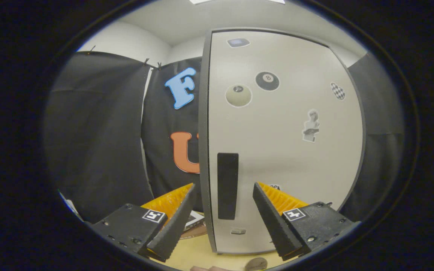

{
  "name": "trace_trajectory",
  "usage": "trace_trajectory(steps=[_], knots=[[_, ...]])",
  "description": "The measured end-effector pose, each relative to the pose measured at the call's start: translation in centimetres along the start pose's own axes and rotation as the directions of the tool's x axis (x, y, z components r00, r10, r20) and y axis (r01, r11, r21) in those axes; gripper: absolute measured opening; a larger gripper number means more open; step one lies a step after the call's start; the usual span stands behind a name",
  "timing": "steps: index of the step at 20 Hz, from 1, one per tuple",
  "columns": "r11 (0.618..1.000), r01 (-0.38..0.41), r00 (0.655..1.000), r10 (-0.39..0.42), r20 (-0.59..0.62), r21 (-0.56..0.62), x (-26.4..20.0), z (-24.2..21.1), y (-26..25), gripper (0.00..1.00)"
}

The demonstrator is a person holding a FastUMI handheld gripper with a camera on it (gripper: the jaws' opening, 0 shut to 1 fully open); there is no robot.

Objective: Open the shoe cabinet door, grab the shoes and put them into the shoe cabinet, then close the shoe cabinet door.

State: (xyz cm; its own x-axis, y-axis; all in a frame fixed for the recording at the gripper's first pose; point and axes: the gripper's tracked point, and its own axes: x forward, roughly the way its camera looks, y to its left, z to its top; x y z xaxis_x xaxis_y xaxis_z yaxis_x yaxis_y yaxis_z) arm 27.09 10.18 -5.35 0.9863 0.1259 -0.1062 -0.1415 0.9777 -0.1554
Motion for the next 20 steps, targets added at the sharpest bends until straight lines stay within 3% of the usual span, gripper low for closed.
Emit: trace_trajectory(steps=[3, 5, 6, 12, 16, 20], knots=[[1.000, 0.018, 1.000, -0.019, -0.024, -0.021, 2.0, -0.8, -0.3, 0.96], [0.999, 0.032, 0.999, -0.033, -0.040, -0.020, 3.1, -1.3, -0.8, 0.83], [0.999, 0.036, 0.998, -0.037, -0.058, -0.020, 3.7, -1.7, -1.1, 0.71], [0.999, 0.044, 0.999, -0.044, -0.026, -0.013, 3.9, -1.9, -0.9, 0.36], [0.999, 0.046, 0.998, -0.046, -0.046, -0.014, 3.0, -2.1, -0.8, 0.35], [1.000, -0.002, 0.997, 0.001, -0.071, -0.007, 0.8, -2.2, -0.2, 0.35]])
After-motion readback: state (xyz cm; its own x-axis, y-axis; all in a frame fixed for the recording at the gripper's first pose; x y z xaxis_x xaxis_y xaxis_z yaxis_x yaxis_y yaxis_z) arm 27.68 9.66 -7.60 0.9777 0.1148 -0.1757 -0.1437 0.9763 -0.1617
